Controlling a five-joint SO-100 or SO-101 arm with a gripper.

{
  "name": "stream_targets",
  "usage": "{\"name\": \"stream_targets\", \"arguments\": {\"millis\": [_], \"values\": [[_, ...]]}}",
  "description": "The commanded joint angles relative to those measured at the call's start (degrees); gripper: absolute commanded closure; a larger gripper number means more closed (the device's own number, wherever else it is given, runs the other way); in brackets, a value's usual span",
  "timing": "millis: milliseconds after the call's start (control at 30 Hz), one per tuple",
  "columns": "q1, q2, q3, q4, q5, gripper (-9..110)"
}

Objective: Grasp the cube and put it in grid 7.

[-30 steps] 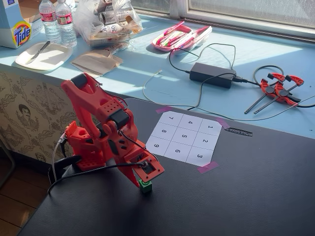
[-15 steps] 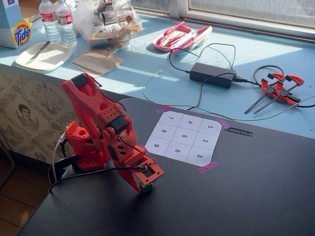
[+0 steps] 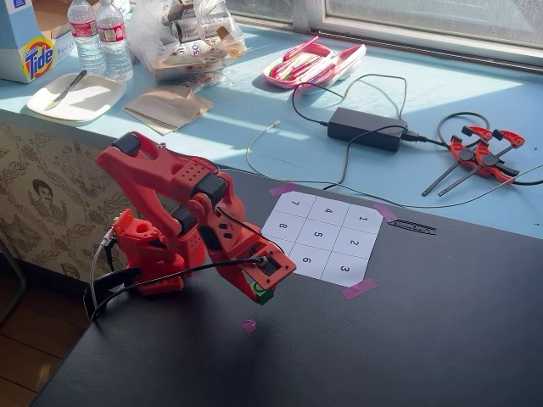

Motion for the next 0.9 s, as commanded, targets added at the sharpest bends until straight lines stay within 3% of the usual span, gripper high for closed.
{"name": "stream_targets", "arguments": {"millis": [0, 200, 467, 867], "values": [[-10.5, 2.6, -6.9, 4.0, 5.3, 101], [-27.7, -0.1, -9.8, -2.0, 9.0, 101], [-44.5, -22.8, -16.7, -14.8, 7.2, 101], [-61.0, -41.1, -30.1, -14.3, 8.5, 101]]}}
